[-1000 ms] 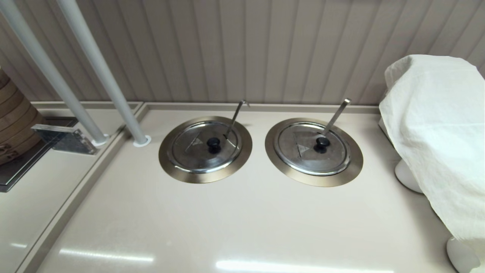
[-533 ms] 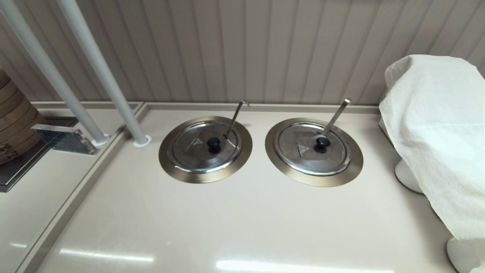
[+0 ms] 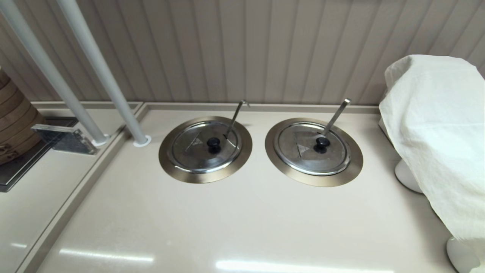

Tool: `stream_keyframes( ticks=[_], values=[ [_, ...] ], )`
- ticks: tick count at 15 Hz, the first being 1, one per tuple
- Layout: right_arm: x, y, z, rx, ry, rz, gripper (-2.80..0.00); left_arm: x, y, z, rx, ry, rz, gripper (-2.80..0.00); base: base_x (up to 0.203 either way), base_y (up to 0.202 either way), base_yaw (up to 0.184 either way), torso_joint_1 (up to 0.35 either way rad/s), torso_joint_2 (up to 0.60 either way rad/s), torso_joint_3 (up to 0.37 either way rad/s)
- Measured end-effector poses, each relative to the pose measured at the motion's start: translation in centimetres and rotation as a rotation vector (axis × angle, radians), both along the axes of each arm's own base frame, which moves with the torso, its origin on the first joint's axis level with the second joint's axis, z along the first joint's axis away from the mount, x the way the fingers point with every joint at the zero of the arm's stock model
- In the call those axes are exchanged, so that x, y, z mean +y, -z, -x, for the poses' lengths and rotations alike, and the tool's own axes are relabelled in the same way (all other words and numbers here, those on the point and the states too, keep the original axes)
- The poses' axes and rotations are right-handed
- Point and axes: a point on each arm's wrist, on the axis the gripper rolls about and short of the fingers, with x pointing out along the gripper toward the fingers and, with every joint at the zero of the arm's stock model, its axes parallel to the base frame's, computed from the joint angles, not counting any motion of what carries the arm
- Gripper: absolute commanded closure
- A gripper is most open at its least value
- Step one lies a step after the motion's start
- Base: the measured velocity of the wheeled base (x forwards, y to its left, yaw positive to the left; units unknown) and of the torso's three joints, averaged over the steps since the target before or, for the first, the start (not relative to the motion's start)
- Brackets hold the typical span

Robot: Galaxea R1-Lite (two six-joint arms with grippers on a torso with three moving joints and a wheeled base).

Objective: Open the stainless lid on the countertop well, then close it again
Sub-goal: Open the lid

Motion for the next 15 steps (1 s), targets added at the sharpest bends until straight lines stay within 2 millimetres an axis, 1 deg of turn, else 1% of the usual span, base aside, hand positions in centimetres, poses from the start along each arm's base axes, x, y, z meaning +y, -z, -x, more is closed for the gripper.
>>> stream_keyframes(
  ticks=[2, 4, 7, 9, 10, 12, 13, 15],
  values=[
    [0.0, 0.0, 0.0, 0.0, 0.0, 0.0, -2.8, -0.1, -2.5, -4.5, 0.053, 0.006, 0.002, 0.0, 0.0, 0.0, 0.0, 0.0, 0.0, 0.0],
    [0.0, 0.0, 0.0, 0.0, 0.0, 0.0, -2.8, -0.5, -4.2, -9.7, 0.08, 0.031, 0.005, 0.0, 0.0, 0.0, 0.0, 0.0, 0.0, 0.0],
    [0.0, 0.0, 0.0, 0.0, 0.0, 0.0, -2.8, -2.3, -5.2, -16.6, 0.06, 0.052, 0.002, 0.0, 0.0, 0.0, 0.0, 0.0, 0.0, 0.0],
    [0.0, 0.0, 0.0, 0.0, 0.0, 0.0, -2.8, -4.1, -5.5, -20.4, 0.056, 0.08, 0.001, 0.0, 0.0, 0.0, 0.0, 0.0, 0.0, 0.0],
    [0.0, 0.0, 0.0, 0.0, 0.0, 0.0, -2.8, -5.2, -5.4, -21.9, 0.075, 0.108, -0.003, 0.0, 0.0, 0.0, 0.0, 0.0, 0.0, 0.0],
    [0.0, 0.0, 0.0, 0.0, 0.0, 0.0, -2.8, -7.4, -4.6, -24.1, 0.119, 0.158, -0.012, 0.0, 0.0, 0.0, 0.0, 0.0, 0.0, 0.0],
    [0.0, 0.0, 0.0, 0.0, 0.0, 0.0, -2.8, -8.1, -4.1, -25.0, 0.14, 0.174, -0.018, 0.0, 0.0, 0.0, 0.0, 0.0, 0.0, 0.0],
    [0.0, 0.0, 0.0, 0.0, 0.0, 0.0, -2.8, -8.8, -3.5, -26.1, 0.161, 0.186, -0.021, 0.0, 0.0, 0.0, 0.0, 0.0, 0.0, 0.0]
  ],
)
